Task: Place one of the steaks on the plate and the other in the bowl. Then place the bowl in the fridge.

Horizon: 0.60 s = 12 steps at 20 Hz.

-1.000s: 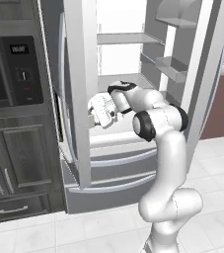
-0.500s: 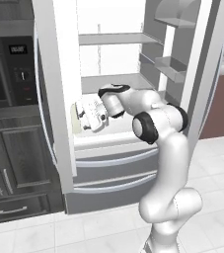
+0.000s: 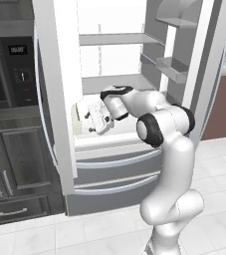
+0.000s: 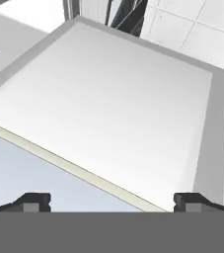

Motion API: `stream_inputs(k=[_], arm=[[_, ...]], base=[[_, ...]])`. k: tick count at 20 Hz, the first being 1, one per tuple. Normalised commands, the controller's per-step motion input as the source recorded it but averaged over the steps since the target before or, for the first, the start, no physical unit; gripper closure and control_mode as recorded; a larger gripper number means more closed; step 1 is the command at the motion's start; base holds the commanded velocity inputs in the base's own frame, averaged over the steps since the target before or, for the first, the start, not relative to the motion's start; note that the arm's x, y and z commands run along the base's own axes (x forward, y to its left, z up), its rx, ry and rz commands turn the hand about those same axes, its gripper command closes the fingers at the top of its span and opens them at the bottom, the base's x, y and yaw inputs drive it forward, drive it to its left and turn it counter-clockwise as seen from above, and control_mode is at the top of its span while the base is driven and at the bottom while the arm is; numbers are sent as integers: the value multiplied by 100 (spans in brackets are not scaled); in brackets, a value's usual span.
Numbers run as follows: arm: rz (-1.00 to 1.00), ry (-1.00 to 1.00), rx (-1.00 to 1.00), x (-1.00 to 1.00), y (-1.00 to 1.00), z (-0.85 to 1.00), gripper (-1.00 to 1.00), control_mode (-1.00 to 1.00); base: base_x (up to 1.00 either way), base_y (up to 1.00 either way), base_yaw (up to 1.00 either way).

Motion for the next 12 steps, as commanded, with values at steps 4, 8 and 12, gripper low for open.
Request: stream_inputs(k=[4, 8, 12], arm=[[5, -7, -32, 26, -100, 19, -100, -100], [13, -32, -37, -2, -70, 13, -100, -100], [13, -4, -64, -35, -24, 8, -100, -100]], base=[[0, 0, 0], [0, 0, 0], [0, 0, 0]])
